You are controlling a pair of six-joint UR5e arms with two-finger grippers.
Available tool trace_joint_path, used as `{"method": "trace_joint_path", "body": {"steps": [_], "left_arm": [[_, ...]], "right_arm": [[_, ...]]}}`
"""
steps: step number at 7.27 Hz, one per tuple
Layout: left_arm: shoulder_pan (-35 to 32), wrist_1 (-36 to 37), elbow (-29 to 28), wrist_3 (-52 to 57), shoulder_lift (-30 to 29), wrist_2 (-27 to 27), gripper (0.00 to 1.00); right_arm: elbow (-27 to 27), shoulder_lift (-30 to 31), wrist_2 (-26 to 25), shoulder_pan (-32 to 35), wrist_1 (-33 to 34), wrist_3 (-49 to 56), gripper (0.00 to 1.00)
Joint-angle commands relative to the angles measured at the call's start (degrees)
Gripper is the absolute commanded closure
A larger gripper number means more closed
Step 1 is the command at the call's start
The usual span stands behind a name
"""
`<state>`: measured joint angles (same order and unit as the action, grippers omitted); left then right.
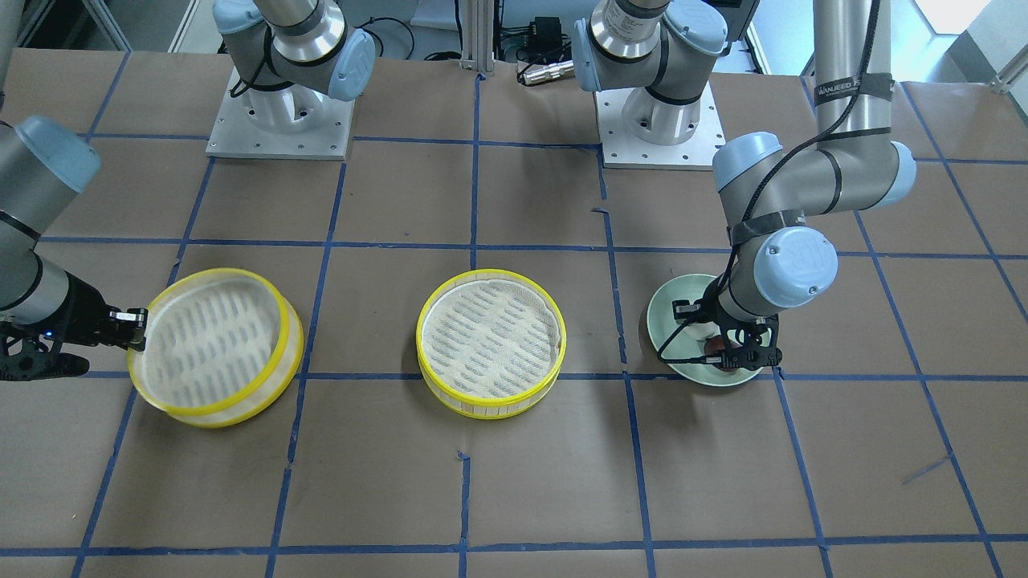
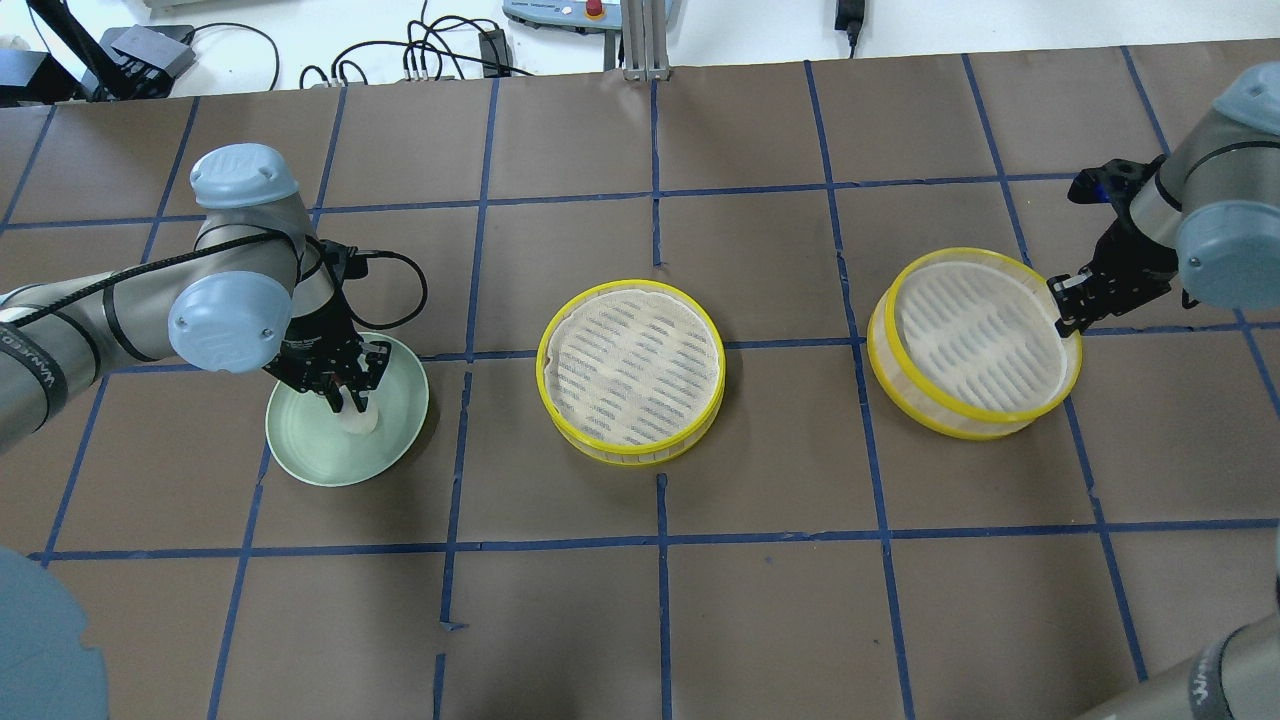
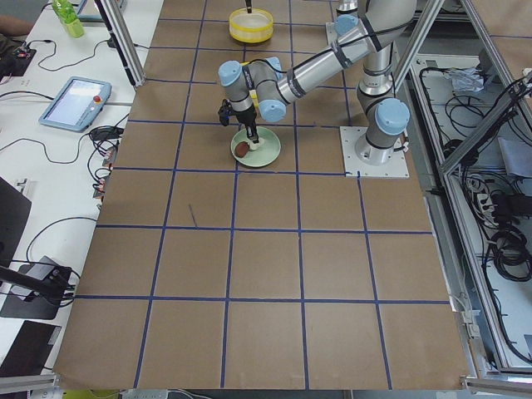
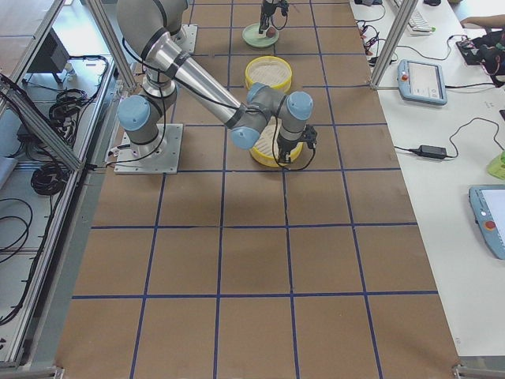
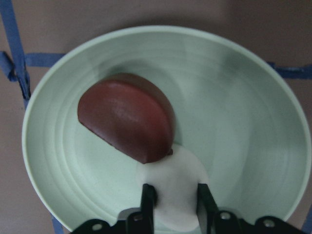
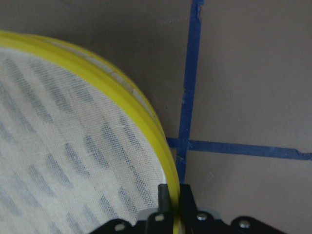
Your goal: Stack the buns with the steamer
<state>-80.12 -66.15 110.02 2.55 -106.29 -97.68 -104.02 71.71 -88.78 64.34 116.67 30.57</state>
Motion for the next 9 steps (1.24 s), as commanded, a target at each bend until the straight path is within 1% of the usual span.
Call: {"method": "trace_joint_path", "body": {"steps": [1, 2, 3, 4, 5, 6, 7, 8, 9], "left_arm": [[-2.1, -2.7, -0.2, -6.2, 6.4, 0.6, 0.97], [-7.1, -6.8, -0.2, -9.6, 9.7, 0.8, 0.97], [-14.4, -7.0, -1.1, -16.0, 10.1, 1.3, 0.97], [-20.6, -6.4, -3.4, -23.0, 7.8, 4.6, 0.96], [-25.0, -3.1, -6.0, -26.8, 4.4, 9.8, 0.96], [-28.6, 5.2, -7.2, -33.0, 0.3, 14.0, 0.90], [-30.3, 13.6, -7.1, -35.3, -2.5, 14.3, 0.75], [-30.4, 14.2, -6.7, -35.2, -3.7, 13.7, 0.09], [-30.3, 14.1, -6.6, -35.1, -3.5, 13.6, 0.00]], "right_arm": [[4.4, 1.8, 2.7, 0.0, -8.5, 0.2, 0.94], [4.1, 2.0, 5.9, 0.1, -9.4, 0.1, 0.94], [3.6, 2.0, 6.0, 0.3, -9.4, -0.1, 0.94], [3.5, 2.8, 6.1, 1.0, -9.3, -0.9, 0.94], [3.5, 3.6, 6.1, 1.8, -9.4, -4.2, 0.94], [3.6, 4.1, 5.4, 5.2, -8.8, -6.6, 0.94], [4.0, 5.0, 4.8, 9.2, -8.5, -8.3, 0.94], [4.1, 5.6, 4.1, 12.8, -8.4, -14.6, 0.94], [4.3, 5.6, 1.1, 15.6, -8.1, -17.4, 0.94]]}}
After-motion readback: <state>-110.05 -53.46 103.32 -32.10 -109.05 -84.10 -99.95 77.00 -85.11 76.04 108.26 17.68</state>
